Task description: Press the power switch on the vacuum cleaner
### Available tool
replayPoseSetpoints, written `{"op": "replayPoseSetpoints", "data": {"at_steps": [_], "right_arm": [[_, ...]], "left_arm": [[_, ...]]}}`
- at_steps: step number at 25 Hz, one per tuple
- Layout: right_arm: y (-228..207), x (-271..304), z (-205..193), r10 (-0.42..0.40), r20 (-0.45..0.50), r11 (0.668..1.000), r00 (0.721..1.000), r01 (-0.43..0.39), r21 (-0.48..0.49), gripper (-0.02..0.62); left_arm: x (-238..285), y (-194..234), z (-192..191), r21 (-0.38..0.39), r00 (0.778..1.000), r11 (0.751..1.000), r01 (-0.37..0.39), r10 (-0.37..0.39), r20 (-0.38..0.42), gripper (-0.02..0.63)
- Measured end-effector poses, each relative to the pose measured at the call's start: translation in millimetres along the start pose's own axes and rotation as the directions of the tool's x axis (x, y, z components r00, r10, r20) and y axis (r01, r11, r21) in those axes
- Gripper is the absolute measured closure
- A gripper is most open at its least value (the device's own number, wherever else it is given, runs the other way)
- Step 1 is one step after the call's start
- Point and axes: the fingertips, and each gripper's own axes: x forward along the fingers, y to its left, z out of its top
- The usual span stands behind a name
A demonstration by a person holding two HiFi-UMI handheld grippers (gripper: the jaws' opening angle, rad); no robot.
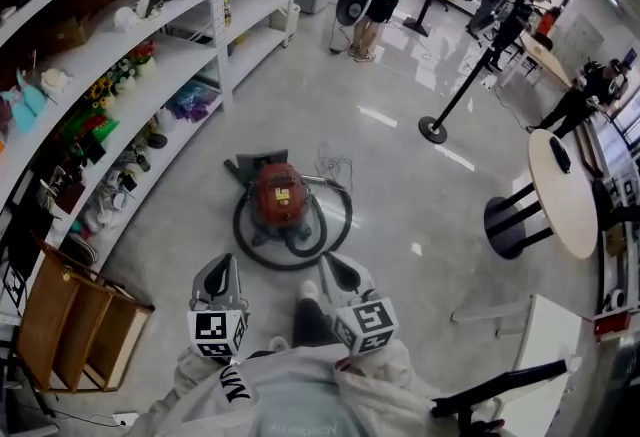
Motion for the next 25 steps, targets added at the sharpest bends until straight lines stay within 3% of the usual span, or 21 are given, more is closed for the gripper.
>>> {"op": "replayPoseSetpoints", "data": {"at_steps": [25], "right_arm": [[-94.9,96.0,32.9,0.065,-0.040,0.998,0.997,-0.064,0.027,0.594]], "left_arm": [[132.5,-7.5,23.9,0.000,0.998,1.000,-0.027,0.027,-0.052,0.606]]}}
